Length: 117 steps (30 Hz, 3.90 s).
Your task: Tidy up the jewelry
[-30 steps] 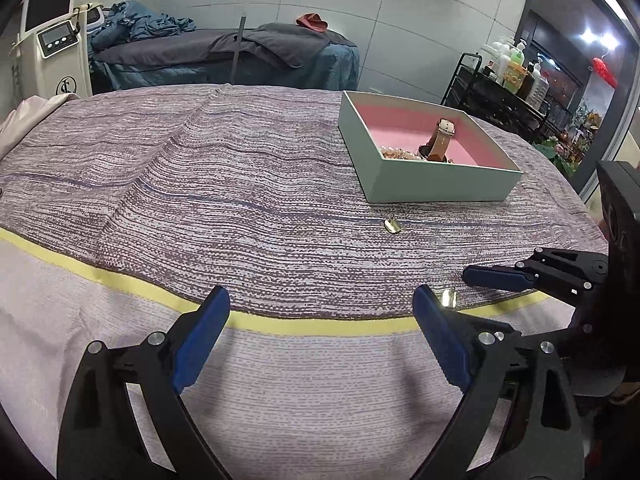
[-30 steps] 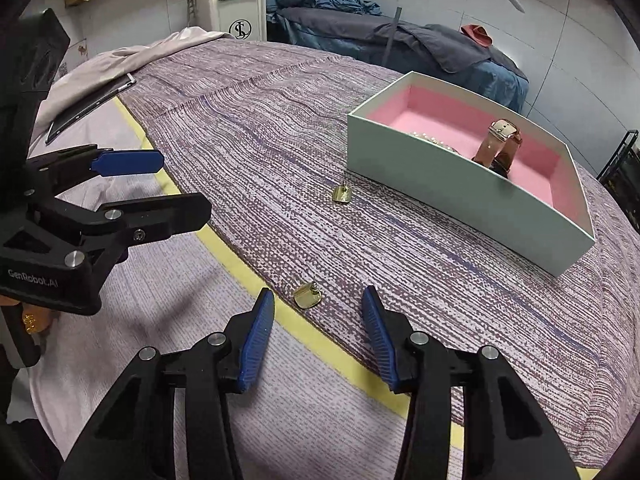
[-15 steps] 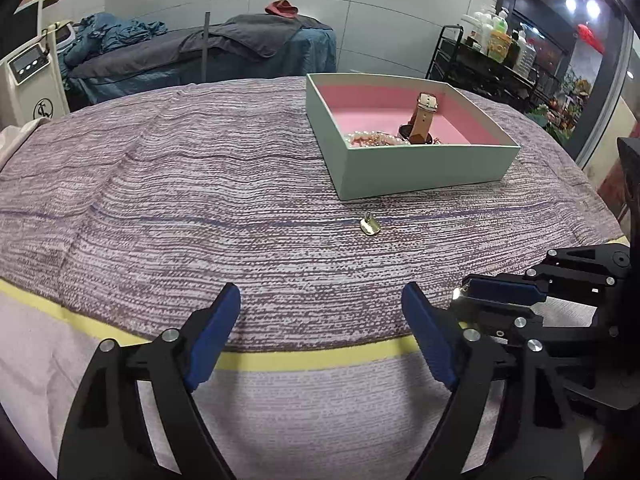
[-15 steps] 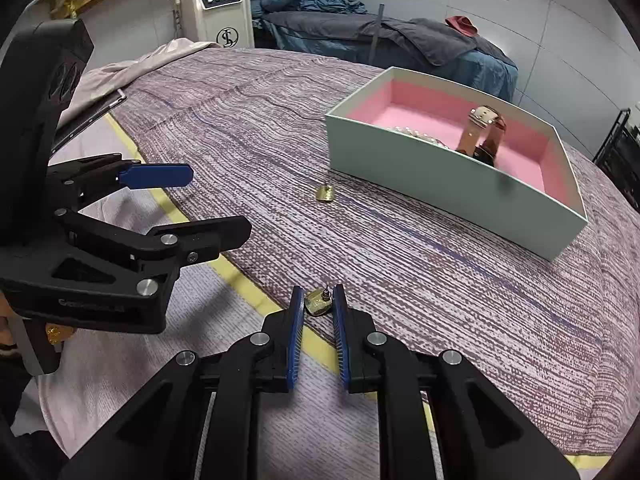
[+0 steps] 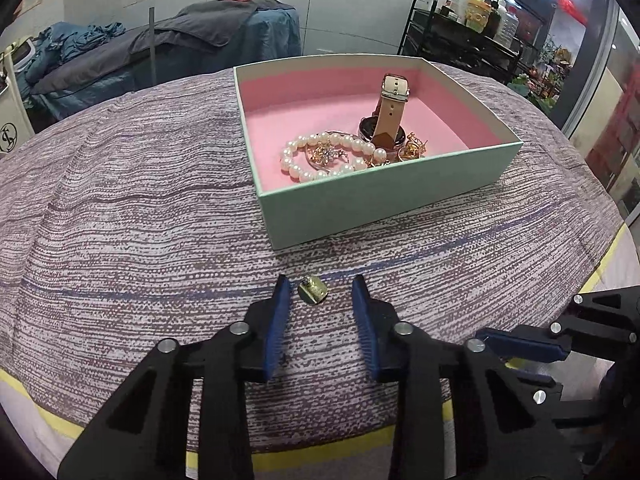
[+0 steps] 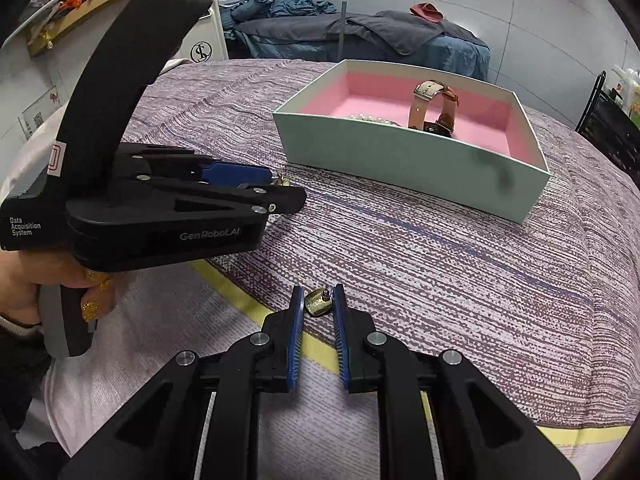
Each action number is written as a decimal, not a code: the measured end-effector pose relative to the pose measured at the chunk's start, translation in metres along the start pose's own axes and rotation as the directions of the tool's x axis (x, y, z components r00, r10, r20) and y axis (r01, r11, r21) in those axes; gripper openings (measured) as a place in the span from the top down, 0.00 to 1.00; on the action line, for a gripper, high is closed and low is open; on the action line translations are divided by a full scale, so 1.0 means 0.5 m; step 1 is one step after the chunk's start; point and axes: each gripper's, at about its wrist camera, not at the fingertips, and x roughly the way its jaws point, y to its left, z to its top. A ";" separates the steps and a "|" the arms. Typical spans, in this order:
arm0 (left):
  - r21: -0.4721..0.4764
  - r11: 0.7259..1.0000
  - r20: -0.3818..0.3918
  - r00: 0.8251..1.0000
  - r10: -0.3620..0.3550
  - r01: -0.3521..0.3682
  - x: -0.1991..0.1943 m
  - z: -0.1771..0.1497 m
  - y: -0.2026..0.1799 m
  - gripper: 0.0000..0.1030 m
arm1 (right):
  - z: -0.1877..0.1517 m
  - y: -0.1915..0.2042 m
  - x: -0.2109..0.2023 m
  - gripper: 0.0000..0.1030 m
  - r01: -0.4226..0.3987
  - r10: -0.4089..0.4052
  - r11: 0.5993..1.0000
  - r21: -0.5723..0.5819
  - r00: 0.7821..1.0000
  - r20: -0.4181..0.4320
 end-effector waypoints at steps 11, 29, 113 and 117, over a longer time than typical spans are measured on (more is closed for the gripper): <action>0.007 1.000 0.024 1.000 -0.008 0.008 0.000 -0.009 -0.011 0.85 | -0.001 -0.010 0.000 0.86 -0.008 0.008 1.000 0.006 1.000 0.003; -0.008 1.000 0.065 0.998 -0.021 0.022 -0.066 -0.053 -0.001 0.85 | -0.005 -0.019 -0.016 0.86 -0.013 0.013 1.000 0.026 1.000 0.019; 0.093 0.996 0.089 0.996 0.000 -0.008 -0.010 0.188 -0.021 0.47 | 0.208 -0.188 0.043 0.67 0.138 -0.140 0.990 0.032 0.988 0.071; 0.068 0.997 0.155 0.987 0.035 -0.046 -0.057 0.168 -0.008 0.33 | 0.196 -0.178 0.012 0.56 0.147 -0.150 0.989 0.031 0.981 0.123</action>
